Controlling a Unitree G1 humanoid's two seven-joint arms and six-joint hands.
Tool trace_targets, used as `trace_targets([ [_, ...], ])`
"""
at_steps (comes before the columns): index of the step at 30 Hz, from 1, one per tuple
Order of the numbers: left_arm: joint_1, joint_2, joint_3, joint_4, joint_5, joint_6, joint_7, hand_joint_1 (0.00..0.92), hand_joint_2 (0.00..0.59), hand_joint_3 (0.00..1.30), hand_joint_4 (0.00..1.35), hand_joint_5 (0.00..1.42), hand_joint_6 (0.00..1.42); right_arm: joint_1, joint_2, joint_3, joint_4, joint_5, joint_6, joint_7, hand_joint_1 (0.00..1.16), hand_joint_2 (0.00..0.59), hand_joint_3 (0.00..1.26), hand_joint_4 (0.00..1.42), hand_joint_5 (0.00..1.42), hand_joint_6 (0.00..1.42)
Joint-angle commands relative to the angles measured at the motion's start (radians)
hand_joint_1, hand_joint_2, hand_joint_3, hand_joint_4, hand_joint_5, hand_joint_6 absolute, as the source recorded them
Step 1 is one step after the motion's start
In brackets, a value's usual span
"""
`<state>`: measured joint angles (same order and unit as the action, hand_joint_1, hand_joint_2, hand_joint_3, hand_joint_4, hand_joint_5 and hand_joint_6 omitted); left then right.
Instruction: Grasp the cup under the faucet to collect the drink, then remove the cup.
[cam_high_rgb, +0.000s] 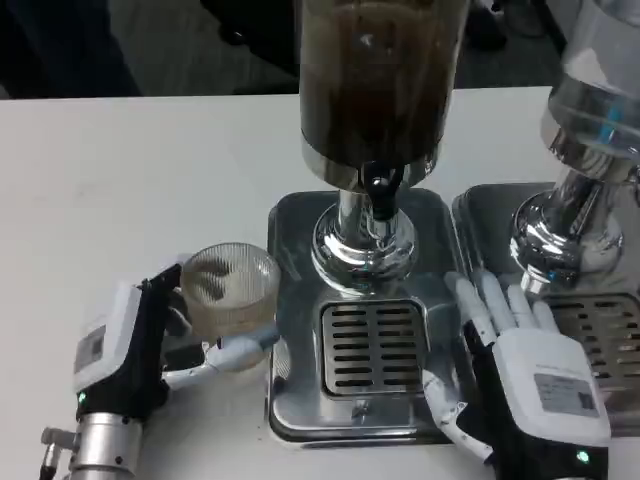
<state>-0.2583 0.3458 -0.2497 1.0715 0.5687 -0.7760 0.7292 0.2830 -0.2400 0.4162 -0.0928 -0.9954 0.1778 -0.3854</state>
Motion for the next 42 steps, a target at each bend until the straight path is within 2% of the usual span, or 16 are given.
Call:
trace_targets([
  [1,0.009,-0.003,-0.003,-0.016,0.023,0.008,0.077,0.672,0.0,0.74,0.87,1.05,1.16,0.0,0.004,-0.001,-0.014,0.001,0.002,0.002,0.26,0.515,0.06,0.0,0.0,0.0],
  [10,0.019,-0.002,0.004,-0.048,0.04,0.016,0.174,0.692,0.0,0.79,0.95,1.1,1.23,-0.008,-0.002,-0.009,-0.015,0.001,-0.005,-0.002,0.25,0.518,0.06,0.0,0.0,0.0],
  [13,0.023,-0.002,0.004,-0.062,0.042,0.02,0.195,0.707,0.011,0.82,1.0,1.14,1.3,-0.013,-0.005,-0.013,-0.014,0.002,-0.007,-0.004,0.25,0.518,0.06,0.0,0.0,0.0],
  [24,0.041,0.009,-0.004,-0.175,0.041,-0.007,0.16,0.717,0.0,0.85,1.02,1.14,1.33,-0.002,-0.013,-0.032,-0.029,0.001,-0.01,-0.016,0.24,0.519,0.06,0.0,0.0,0.0],
  [30,0.042,-0.011,-0.048,-0.212,0.073,-0.004,0.11,0.713,0.0,0.85,1.02,1.13,1.33,0.03,-0.005,-0.06,-0.072,-0.007,0.0,-0.054,0.24,0.517,0.06,0.0,0.0,0.0],
  [34,0.027,-0.019,-0.074,-0.201,0.095,0.002,0.092,0.712,0.0,0.85,1.02,1.13,1.33,0.044,0.002,-0.076,-0.086,-0.002,0.019,-0.041,0.24,0.514,0.06,0.0,0.0,0.0],
  [42,-0.061,-0.073,-0.132,-0.13,0.176,0.048,0.146,0.709,0.0,0.85,1.02,1.13,1.34,0.074,0.006,-0.083,-0.098,-0.005,0.034,-0.038,0.25,0.512,0.05,0.0,0.0,0.0],
])
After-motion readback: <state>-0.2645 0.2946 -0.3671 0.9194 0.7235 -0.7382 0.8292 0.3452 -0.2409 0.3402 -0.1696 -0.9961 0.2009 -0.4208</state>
